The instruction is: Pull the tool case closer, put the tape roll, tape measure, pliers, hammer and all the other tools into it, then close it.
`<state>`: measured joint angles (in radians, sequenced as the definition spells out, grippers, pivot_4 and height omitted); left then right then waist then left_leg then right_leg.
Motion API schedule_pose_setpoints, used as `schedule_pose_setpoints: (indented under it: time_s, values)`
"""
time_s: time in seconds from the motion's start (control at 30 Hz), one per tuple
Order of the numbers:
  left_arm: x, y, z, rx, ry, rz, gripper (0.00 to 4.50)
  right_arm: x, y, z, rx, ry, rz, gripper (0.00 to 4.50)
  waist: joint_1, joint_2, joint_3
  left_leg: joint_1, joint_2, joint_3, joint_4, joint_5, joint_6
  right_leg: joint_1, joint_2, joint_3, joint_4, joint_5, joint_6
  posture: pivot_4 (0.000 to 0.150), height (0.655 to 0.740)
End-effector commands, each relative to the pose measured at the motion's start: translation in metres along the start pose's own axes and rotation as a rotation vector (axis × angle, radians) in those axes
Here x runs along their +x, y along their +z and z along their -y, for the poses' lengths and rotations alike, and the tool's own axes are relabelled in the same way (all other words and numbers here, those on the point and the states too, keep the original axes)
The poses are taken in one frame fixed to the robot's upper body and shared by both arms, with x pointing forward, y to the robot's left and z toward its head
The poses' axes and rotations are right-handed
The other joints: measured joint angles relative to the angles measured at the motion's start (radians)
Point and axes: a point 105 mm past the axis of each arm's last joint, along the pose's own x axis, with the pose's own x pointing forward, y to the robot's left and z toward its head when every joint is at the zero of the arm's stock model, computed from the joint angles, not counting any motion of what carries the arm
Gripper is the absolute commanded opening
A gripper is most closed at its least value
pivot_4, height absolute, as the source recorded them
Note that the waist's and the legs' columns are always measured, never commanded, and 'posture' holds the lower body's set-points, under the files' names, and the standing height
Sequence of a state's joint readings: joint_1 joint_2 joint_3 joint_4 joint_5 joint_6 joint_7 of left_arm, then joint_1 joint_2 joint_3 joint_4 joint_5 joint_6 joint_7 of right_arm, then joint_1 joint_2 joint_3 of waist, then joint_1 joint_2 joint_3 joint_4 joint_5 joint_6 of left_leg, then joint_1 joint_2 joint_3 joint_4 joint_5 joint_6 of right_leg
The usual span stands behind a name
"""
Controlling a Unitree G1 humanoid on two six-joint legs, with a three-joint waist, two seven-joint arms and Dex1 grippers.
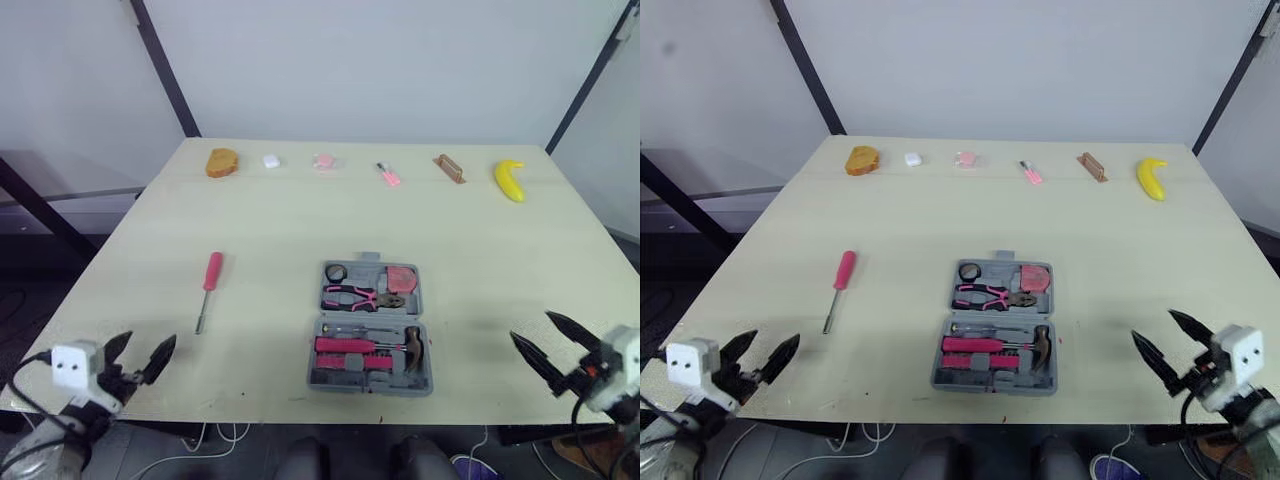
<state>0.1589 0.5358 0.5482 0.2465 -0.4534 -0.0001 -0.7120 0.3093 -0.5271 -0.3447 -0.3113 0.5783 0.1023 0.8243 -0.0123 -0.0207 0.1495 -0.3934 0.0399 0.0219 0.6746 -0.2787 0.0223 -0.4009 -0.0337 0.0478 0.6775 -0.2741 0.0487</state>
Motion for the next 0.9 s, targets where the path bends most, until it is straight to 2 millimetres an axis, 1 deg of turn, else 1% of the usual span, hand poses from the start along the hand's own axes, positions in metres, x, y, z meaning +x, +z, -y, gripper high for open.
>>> schedule_pose_setpoints:
  time_s: [0.03,0.13,0.27,0.43,0.6,0.67,0.77,0.9]
  values:
    - [0.023,0.012,-0.002,0.024,0.048,0.002,4.5,0.027,0.032,-0.027,-0.011,0.199,0.075,4.41,0.0,0.0,0.0,0.0,0.0,0.0,0.0,0.0,0.0,0.0,0.0,0.0,0.0,0.0,0.0,0.15,0.74]
    - [0.032,0.012,-0.001,0.024,0.063,-0.009,4.5,0.033,0.036,-0.036,-0.013,0.276,0.063,4.41,0.001,-0.001,0.0,-0.001,-0.001,-0.002,0.001,0.0,0.0,0.001,0.0,-0.002,0.0,0.0,0.0,0.15,0.74]
    - [0.048,0.008,0.006,0.02,0.043,-0.036,4.5,0.041,0.038,-0.053,-0.04,0.406,0.051,4.41,0.001,-0.001,0.0,-0.003,-0.001,-0.002,0.001,0.0,0.0,0.001,0.0,-0.003,-0.004,0.0,0.0,0.15,0.74]
    - [0.067,0.011,0.012,0.019,0.059,-0.047,4.5,0.049,0.044,-0.069,-0.053,0.503,0.077,4.41,0.001,-0.002,0.0,-0.003,-0.001,-0.003,0.001,0.0,0.0,0.001,-0.001,-0.004,-0.003,0.0,0.001,0.15,0.74]
    - [0.079,0.009,0.02,0.038,0.047,-0.077,4.5,0.05,0.045,-0.084,-0.09,0.591,0.086,4.41,0.001,-0.002,0.0,-0.002,-0.001,-0.004,0.001,0.0,0.0,0.002,-0.001,-0.004,-0.001,0.0,0.001,0.15,0.74]
    - [0.082,0.009,0.02,0.049,0.042,-0.084,4.5,0.051,0.046,-0.086,-0.094,0.601,0.094,4.41,0.001,-0.002,0.0,-0.002,-0.001,-0.004,0.002,0.0,0.0,0.002,-0.001,-0.004,-0.001,0.0,0.001,0.15,0.74]
    - [0.094,0.011,0.02,0.033,0.069,-0.071,4.5,0.053,0.046,-0.086,-0.117,0.615,0.097,4.41,0.001,-0.002,0.0,-0.002,-0.002,-0.004,0.002,0.0,0.0,0.002,-0.001,-0.005,-0.001,0.0,0.0,0.15,0.74]
    - [0.104,0.008,0.024,0.03,0.072,-0.077,4.5,0.053,0.04,-0.082,-0.124,0.601,0.09,4.41,0.002,-0.002,0.0,-0.002,-0.003,-0.005,0.002,0.0,0.0,0.002,-0.001,-0.005,-0.001,0.0,0.0,0.15,0.74]
